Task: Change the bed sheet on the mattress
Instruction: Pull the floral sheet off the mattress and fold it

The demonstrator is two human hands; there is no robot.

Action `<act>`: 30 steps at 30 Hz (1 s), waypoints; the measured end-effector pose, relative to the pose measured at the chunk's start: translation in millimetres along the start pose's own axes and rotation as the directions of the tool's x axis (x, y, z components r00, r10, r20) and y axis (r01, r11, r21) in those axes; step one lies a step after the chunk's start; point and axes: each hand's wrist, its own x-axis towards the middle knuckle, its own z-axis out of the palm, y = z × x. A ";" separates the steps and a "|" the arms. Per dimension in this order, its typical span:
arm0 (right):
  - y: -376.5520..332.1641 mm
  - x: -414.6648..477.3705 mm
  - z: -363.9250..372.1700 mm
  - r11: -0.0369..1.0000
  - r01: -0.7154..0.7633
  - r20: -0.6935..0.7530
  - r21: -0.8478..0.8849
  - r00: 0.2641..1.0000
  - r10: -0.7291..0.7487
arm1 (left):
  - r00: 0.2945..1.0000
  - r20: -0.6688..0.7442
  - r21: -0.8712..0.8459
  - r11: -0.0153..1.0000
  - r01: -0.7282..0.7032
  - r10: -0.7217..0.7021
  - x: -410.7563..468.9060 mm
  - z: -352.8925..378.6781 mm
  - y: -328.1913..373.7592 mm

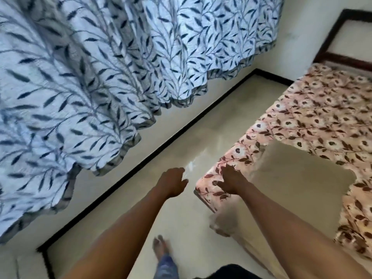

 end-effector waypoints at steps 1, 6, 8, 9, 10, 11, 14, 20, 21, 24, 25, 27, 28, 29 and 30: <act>3.3 11.9 -3.4 0.998 -0.049 0.005 0.032 0.999 0.049 | 0.999 0.013 0.017 0.999 -0.048 0.048 24.8 -7.7 -4.1; 15.8 50.5 -4.0 0.926 -0.307 -0.015 0.220 0.948 0.318 | 0.951 0.101 0.099 0.948 -0.301 0.292 131.9 -38.8 -5.6; 16.5 53.7 2.5 0.863 -0.401 0.001 0.308 0.907 0.421 | 0.900 0.160 0.156 0.889 -0.430 0.407 162.4 -48.9 2.7; 16.1 54.1 5.0 0.816 -0.443 0.022 0.372 0.883 0.469 | 0.861 0.200 0.180 0.847 -0.501 0.467 177.9 -55.0 10.1; 15.8 55.8 8.4 0.777 -0.470 0.030 0.418 0.862 0.505 | 0.827 0.237 0.205 0.805 -0.556 0.510 191.7 -60.1 17.8; 16.0 57.3 11.5 0.749 -0.492 0.028 0.444 0.843 0.537 | 0.789 0.263 0.220 0.762 -0.609 0.555 207.1 -62.2 27.2; 19.4 68.9 26.8 0.642 -0.569 0.101 0.514 0.783 0.613 | 0.681 0.350 0.238 0.642 -0.729 0.643 248.3 -65.6 59.5; 42.9 113.1 51.8 0.345 -0.623 0.220 0.702 0.650 0.728 | 0.527 0.537 0.318 0.421 -0.850 0.658 327.3 -40.0 131.3; 42.1 115.2 54.7 0.295 -0.620 0.227 0.727 0.622 0.749 | 0.491 0.573 0.323 0.370 -0.871 0.656 333.6 -34.9 140.9; 29.2 112.3 54.5 0.110 -0.599 0.290 0.793 0.530 0.797 | 0.345 0.688 0.318 0.163 -0.934 0.639 339.2 -29.4 169.5; 22.3 109.8 55.0 0.046 -0.581 0.314 0.813 0.502 0.806 | 0.296 0.724 0.315 0.084 -0.945 0.623 341.3 -26.1 179.0; 6.9 110.4 61.6 -0.094 -0.547 0.366 0.832 0.415 0.833 | 0.204 0.786 0.299 -0.071 -0.951 0.584 349.5 -17.4 201.3; 0.2 111.6 65.1 -0.182 -0.519 0.410 0.835 0.367 0.835 | 0.169 0.815 0.287 -0.133 -0.949 0.554 352.2 -14.0 212.4; -6.5 114.9 69.7 -0.286 -0.470 0.458 0.835 0.308 0.834 | 0.115 0.842 0.266 -0.221 -0.938 0.528 358.9 -3.8 224.3; -10.5 119.5 75.9 -0.379 -0.416 0.506 0.826 0.252 0.825 | 0.068 0.871 0.235 -0.293 -0.927 0.487 361.1 3.6 234.5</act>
